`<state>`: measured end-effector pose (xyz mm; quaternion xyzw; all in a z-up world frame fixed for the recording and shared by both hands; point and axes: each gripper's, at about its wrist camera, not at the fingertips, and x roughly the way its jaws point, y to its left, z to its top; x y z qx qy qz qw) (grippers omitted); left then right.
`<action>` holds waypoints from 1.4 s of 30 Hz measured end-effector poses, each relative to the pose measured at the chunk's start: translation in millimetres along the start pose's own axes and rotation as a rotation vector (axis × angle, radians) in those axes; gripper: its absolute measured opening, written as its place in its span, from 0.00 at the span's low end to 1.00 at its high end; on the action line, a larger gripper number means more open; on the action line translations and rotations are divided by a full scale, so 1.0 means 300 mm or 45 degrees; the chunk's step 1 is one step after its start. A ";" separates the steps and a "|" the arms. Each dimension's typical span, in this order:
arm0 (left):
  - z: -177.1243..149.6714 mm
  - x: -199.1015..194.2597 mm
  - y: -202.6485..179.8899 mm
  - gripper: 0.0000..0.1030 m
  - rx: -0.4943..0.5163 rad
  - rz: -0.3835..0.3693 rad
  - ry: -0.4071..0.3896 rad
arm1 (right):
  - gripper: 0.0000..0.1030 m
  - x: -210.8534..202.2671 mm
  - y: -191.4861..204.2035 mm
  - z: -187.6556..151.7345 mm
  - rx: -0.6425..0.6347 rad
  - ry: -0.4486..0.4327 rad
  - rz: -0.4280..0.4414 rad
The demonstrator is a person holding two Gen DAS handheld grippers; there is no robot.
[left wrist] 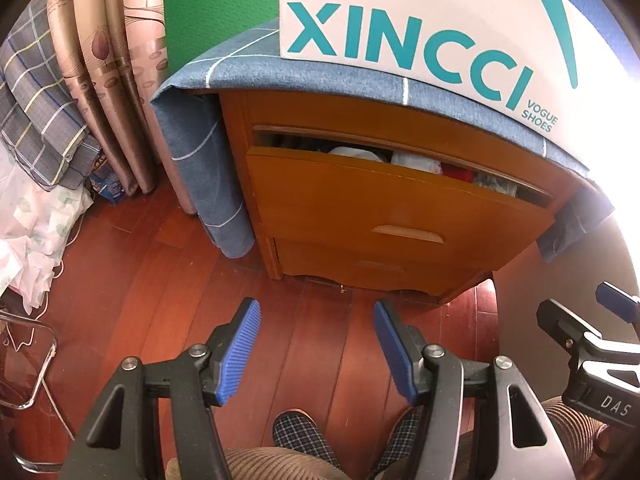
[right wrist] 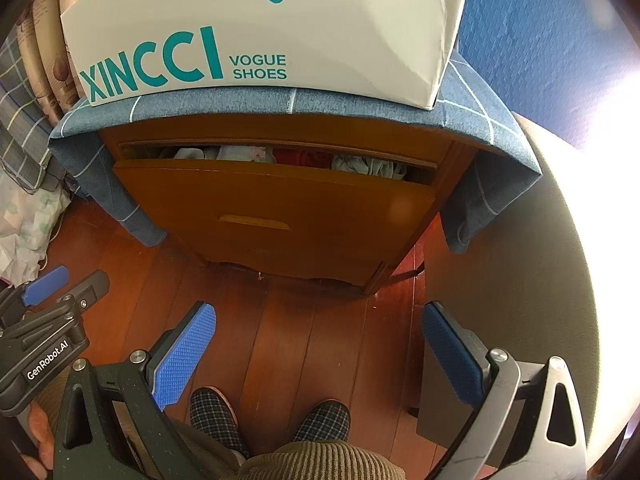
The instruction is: Take underwear out of drawer
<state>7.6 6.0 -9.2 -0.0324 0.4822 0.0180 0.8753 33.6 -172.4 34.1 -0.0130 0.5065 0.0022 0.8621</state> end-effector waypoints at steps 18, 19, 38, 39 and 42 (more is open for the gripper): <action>-0.004 0.003 0.003 0.59 0.001 -0.007 0.006 | 0.99 0.009 -0.003 -0.005 0.006 0.013 0.008; -0.004 0.004 0.004 0.59 0.001 -0.006 0.005 | 0.99 0.011 -0.004 -0.007 0.007 0.013 0.010; -0.008 0.012 0.006 0.59 0.000 -0.007 0.012 | 0.99 0.009 -0.021 -0.008 0.041 0.020 0.046; -0.009 0.012 0.006 0.59 -0.001 -0.009 0.014 | 0.99 0.009 -0.022 -0.009 0.043 0.022 0.047; -0.010 0.012 0.007 0.59 -0.002 -0.011 0.016 | 0.99 0.013 -0.029 -0.009 0.053 0.025 0.056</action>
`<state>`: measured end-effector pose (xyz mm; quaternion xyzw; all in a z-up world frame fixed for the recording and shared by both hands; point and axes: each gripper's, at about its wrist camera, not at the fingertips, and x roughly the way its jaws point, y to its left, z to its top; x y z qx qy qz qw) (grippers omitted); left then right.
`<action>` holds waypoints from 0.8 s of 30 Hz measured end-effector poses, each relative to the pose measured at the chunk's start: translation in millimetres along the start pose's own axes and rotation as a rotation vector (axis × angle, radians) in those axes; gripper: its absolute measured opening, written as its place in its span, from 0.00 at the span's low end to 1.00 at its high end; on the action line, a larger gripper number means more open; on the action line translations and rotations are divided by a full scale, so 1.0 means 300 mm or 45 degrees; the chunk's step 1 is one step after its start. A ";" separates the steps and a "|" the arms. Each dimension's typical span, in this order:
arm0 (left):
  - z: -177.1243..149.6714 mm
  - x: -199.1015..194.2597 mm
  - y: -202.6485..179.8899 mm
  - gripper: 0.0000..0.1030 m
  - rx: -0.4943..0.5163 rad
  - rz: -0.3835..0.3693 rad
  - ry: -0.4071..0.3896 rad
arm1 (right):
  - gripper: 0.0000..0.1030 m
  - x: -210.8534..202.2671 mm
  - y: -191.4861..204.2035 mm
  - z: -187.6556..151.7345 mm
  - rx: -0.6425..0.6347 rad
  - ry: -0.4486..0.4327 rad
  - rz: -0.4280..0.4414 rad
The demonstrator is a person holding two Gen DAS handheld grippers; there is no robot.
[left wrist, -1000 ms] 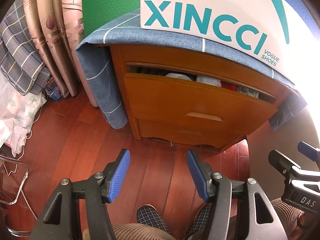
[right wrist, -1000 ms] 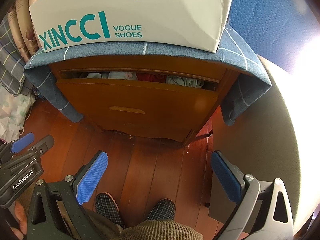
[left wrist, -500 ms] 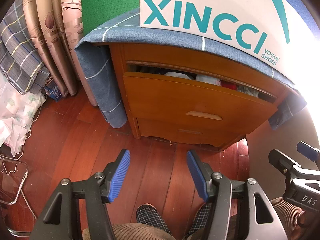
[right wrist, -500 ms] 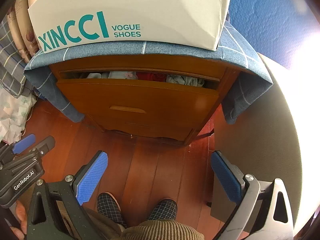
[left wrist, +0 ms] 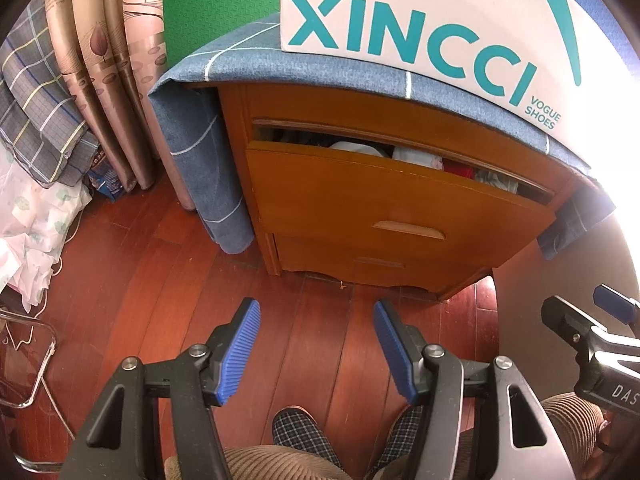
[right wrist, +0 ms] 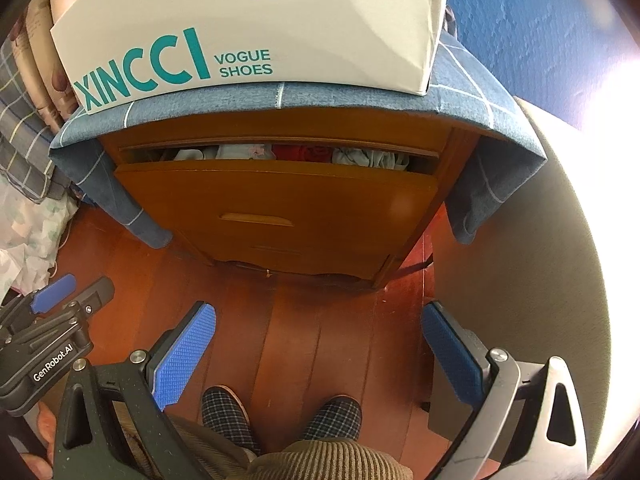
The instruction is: Take underwear out of drawer
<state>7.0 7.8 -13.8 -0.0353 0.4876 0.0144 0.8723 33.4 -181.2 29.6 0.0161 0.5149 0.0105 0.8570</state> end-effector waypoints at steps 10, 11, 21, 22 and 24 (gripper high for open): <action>0.002 0.002 0.013 0.59 -0.007 -0.003 0.008 | 0.99 0.007 -0.020 -0.009 0.053 0.014 0.035; 0.001 0.003 0.015 0.59 -0.005 -0.003 0.008 | 0.99 0.007 -0.020 -0.009 0.053 0.013 0.035; 0.004 0.006 0.019 0.59 -0.021 -0.019 0.016 | 0.99 0.008 -0.021 -0.010 0.055 0.015 0.036; 0.005 0.006 0.019 0.59 -0.022 -0.022 0.018 | 0.99 0.009 -0.020 -0.010 0.055 0.017 0.037; 0.006 0.008 0.017 0.59 -0.021 -0.031 0.024 | 0.99 0.008 -0.019 -0.010 0.055 0.016 0.036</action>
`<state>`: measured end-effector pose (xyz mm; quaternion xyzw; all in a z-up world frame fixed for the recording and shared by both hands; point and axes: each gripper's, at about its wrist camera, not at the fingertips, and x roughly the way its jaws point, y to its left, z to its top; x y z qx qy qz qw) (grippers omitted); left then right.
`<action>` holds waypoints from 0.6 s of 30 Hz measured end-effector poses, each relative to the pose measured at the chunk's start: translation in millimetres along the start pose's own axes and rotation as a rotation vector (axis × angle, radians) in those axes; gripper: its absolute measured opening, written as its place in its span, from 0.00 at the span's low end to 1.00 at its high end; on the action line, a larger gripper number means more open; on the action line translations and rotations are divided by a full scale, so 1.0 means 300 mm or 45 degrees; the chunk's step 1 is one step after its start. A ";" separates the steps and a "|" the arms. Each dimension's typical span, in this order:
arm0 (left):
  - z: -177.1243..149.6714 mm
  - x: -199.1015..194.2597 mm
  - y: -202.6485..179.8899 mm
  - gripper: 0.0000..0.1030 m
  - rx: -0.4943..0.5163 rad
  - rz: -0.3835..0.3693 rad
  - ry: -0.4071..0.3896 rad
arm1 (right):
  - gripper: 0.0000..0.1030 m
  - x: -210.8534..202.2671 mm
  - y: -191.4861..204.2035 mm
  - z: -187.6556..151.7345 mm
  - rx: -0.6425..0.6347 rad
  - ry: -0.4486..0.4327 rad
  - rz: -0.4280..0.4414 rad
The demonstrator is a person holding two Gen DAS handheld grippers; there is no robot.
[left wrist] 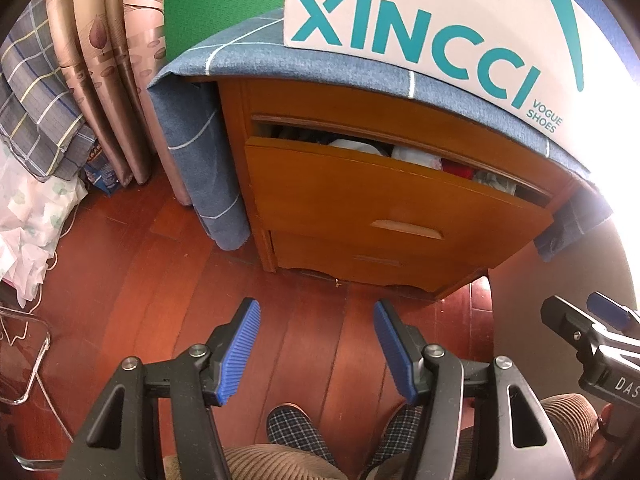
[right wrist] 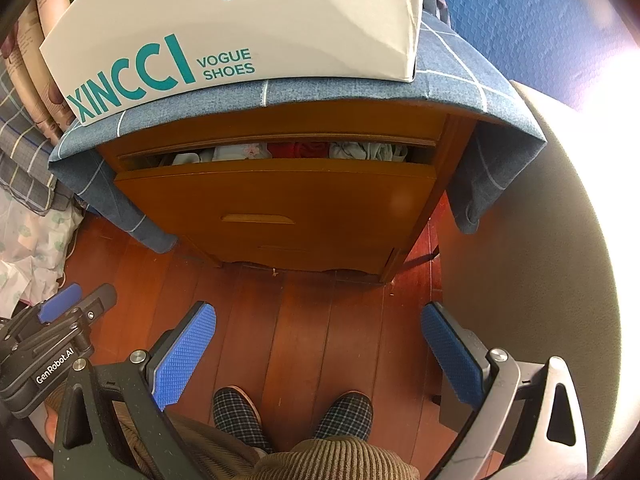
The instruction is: Take underwear out of drawer
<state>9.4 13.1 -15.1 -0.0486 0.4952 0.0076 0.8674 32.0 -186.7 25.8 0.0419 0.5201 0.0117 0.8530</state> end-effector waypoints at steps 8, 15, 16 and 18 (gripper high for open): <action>0.021 -0.008 0.020 0.59 -0.060 -0.127 0.002 | 0.99 0.002 -0.009 0.000 0.009 0.003 0.012; 0.089 0.069 0.113 0.59 -0.371 -0.338 0.055 | 0.99 0.005 -0.032 -0.001 0.040 0.008 0.039; 0.103 0.086 0.131 0.59 -0.431 -0.368 0.059 | 0.99 0.007 -0.035 -0.001 0.044 0.010 0.043; 0.123 0.108 0.157 0.62 -0.510 -0.407 0.052 | 0.99 0.008 -0.041 -0.001 0.052 0.016 0.052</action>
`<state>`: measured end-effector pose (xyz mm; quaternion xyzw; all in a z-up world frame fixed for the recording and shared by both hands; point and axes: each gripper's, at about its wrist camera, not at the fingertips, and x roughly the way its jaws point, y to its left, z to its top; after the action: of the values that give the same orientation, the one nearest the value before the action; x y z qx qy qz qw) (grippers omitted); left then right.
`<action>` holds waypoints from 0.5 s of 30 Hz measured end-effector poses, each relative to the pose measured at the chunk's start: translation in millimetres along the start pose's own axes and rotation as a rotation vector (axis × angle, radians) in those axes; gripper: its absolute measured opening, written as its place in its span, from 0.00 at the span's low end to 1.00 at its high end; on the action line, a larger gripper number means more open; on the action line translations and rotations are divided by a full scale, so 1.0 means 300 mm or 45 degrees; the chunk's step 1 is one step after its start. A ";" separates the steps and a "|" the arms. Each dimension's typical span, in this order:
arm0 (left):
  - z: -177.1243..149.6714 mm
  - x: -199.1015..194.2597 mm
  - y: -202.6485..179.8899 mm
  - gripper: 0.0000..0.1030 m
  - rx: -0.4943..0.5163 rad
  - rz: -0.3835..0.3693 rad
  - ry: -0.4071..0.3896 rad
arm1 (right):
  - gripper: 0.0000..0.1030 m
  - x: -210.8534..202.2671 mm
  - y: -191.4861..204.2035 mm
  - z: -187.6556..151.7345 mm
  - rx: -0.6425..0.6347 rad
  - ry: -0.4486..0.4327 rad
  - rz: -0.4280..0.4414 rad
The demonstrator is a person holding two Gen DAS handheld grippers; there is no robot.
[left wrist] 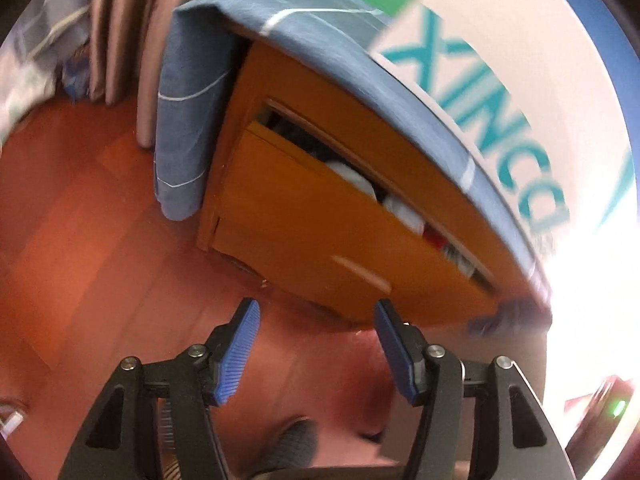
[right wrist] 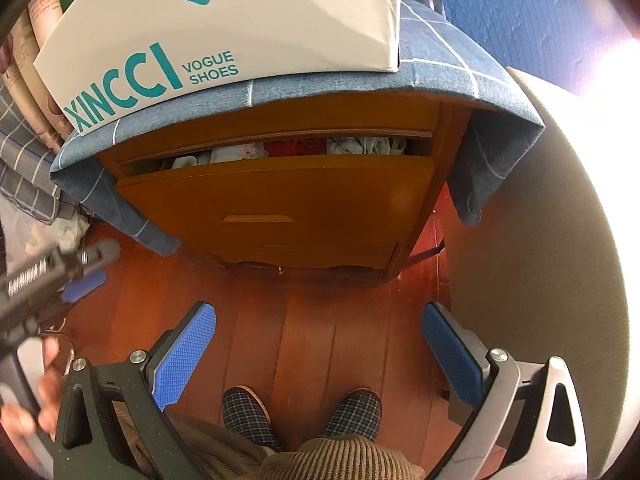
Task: Take underwear out of drawer
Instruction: 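Hook the drawer front with the left gripper and pull it open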
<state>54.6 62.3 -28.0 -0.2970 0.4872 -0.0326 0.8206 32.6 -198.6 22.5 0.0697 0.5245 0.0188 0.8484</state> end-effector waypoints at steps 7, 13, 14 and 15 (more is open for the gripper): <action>0.109 0.073 0.061 0.77 -0.271 -0.132 -0.055 | 0.99 0.013 -0.009 0.004 0.009 0.023 0.016; 0.151 0.173 0.127 0.78 -0.471 -0.241 -0.026 | 0.99 0.018 -0.011 0.005 0.014 0.029 0.020; 0.155 0.184 0.133 0.79 -0.487 -0.253 -0.026 | 0.99 0.022 -0.011 0.007 0.015 0.031 0.021; 0.158 0.195 0.139 0.79 -0.504 -0.269 -0.025 | 0.99 0.022 -0.011 0.007 0.017 0.032 0.022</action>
<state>114.2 98.0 -78.8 -0.5022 0.4423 -0.0193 0.7429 37.3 -201.4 17.0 0.0797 0.5345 0.0237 0.8411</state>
